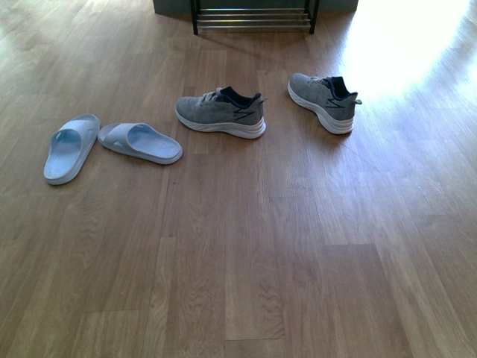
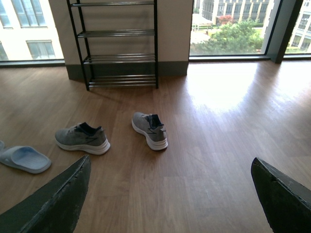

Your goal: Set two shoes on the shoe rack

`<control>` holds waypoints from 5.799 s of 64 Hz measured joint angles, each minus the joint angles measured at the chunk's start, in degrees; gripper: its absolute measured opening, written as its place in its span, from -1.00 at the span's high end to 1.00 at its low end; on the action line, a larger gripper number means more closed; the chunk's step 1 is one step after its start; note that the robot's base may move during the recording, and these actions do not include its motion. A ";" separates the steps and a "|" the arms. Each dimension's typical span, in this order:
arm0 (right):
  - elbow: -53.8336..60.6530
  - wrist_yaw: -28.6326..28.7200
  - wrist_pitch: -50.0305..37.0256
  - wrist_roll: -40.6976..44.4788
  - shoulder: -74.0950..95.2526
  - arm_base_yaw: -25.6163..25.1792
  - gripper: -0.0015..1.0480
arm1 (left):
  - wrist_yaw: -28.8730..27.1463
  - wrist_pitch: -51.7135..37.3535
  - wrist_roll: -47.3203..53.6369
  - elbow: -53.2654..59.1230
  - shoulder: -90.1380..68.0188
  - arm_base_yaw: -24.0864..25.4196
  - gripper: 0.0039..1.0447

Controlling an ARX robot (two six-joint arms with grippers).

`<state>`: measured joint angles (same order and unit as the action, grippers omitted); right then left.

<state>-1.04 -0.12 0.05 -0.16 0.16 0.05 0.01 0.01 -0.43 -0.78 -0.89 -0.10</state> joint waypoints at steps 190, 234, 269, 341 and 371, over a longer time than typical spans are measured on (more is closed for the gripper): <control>0.00 0.11 0.00 0.00 0.00 0.00 -0.82 | 0.00 0.00 0.00 0.00 0.00 0.00 -0.83; 0.00 0.13 0.00 0.00 0.04 0.00 -0.82 | 0.00 0.00 0.00 0.00 0.00 0.00 -0.83; -21.09 17.90 -30.40 13.88 82.99 -0.94 -0.82 | -0.02 0.00 0.00 0.00 0.00 0.00 -0.83; -59.43 9.66 -32.96 23.17 155.12 1.66 -0.51 | 0.00 0.00 0.00 0.00 0.00 0.00 -0.83; -58.12 10.40 -35.67 21.97 155.36 2.19 0.93 | -0.02 0.00 0.00 0.00 0.00 0.00 -0.83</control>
<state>-59.16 10.28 -35.62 21.80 155.52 2.24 -0.01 0.01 -0.43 -0.78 -0.89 -0.10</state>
